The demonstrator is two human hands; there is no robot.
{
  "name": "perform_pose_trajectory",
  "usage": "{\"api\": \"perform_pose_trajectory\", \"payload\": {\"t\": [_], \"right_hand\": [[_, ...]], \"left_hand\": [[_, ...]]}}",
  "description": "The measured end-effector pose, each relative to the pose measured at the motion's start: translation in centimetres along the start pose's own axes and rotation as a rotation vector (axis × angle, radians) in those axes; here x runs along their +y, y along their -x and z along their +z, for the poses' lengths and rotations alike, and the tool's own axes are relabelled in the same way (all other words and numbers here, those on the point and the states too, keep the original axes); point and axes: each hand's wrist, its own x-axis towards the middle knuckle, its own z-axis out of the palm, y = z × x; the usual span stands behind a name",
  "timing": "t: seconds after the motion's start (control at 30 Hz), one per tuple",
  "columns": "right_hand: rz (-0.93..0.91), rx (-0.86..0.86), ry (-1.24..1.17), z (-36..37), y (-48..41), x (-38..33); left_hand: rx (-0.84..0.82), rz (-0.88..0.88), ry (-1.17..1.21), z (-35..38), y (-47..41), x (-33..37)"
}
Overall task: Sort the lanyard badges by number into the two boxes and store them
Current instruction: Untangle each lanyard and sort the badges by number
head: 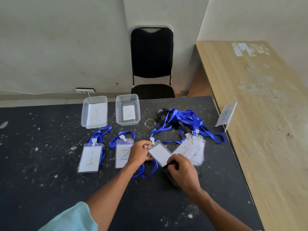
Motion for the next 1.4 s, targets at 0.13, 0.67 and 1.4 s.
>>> {"api": "perform_pose_trajectory", "payload": {"t": [0.13,0.67,1.4], "right_hand": [[0.049,0.069,-0.059,-0.6,-1.0,-0.3],[0.069,-0.201,-0.035,1.8,-0.9,-0.1],[-0.046,-0.133,0.202,1.4,-0.3,-3.5]], "left_hand": [[0.037,0.008,-0.021,0.1,0.0,-0.5],[0.072,0.085,-0.098,0.5,-0.2,-1.6],[-0.054,0.214,-0.113,0.8,2.7,2.3]]}}
